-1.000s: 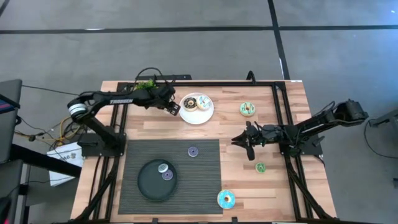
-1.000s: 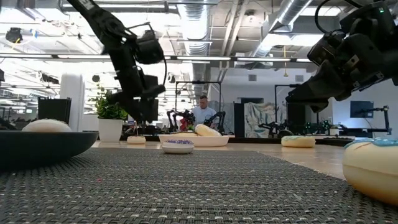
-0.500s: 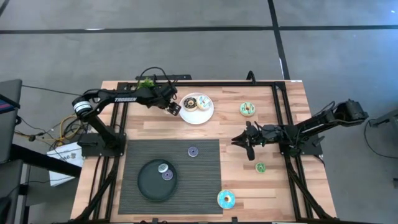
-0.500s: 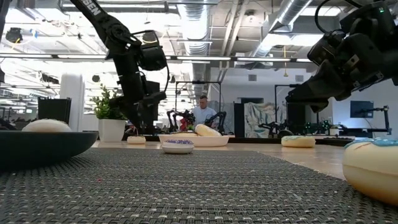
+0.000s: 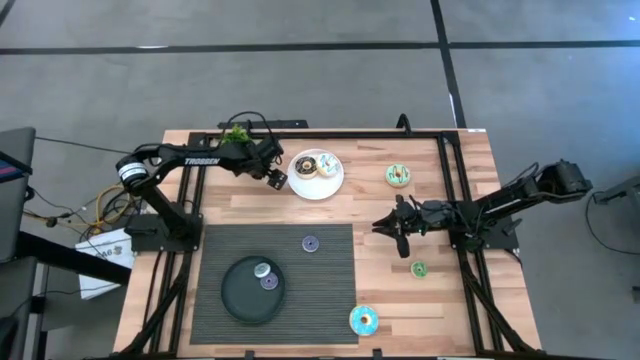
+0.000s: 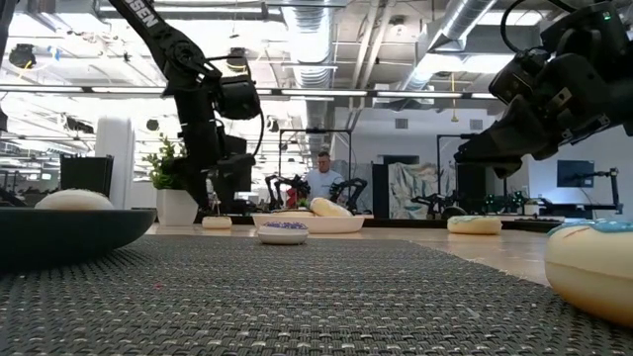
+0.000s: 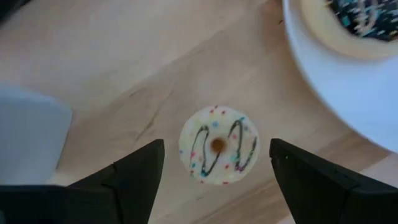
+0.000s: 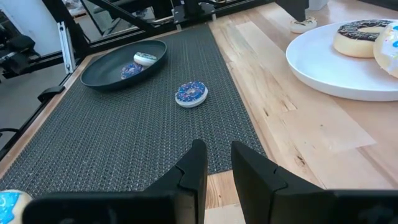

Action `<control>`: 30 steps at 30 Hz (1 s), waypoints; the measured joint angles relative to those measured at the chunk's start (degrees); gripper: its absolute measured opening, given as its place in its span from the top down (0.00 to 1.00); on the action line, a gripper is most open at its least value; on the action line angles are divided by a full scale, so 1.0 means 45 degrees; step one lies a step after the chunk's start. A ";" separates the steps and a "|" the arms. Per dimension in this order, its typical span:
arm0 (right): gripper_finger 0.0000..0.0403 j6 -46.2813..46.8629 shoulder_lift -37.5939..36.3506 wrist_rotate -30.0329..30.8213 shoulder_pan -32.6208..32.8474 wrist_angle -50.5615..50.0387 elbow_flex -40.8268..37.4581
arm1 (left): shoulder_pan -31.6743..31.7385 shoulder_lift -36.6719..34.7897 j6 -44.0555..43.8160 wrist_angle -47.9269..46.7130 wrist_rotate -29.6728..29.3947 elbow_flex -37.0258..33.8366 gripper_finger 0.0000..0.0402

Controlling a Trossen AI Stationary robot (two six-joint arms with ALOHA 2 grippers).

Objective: Pick & Place donuts
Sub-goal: Put the small white donut on the black plate

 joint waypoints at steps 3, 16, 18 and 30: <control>0.84 0.0000 0.0000 0.0000 -0.0001 0.0004 0.0000 | 0.0000 0.0000 -0.0070 0.0027 -0.0013 -0.0152 0.29; 0.84 0.0007 0.0000 0.0000 -0.0005 0.0015 0.0005 | -0.0218 -0.0010 -0.0255 0.0456 -0.0034 -0.0170 0.29; 0.84 0.0010 0.0000 0.0000 -0.0001 0.0015 0.0005 | -0.0301 -0.0010 -0.0255 0.0461 -0.0047 -0.0170 0.29; 0.84 0.0015 0.0000 0.0000 -0.0005 0.0019 0.0005 | -0.0738 -0.0010 -0.0298 0.0320 -0.0679 -0.0180 0.29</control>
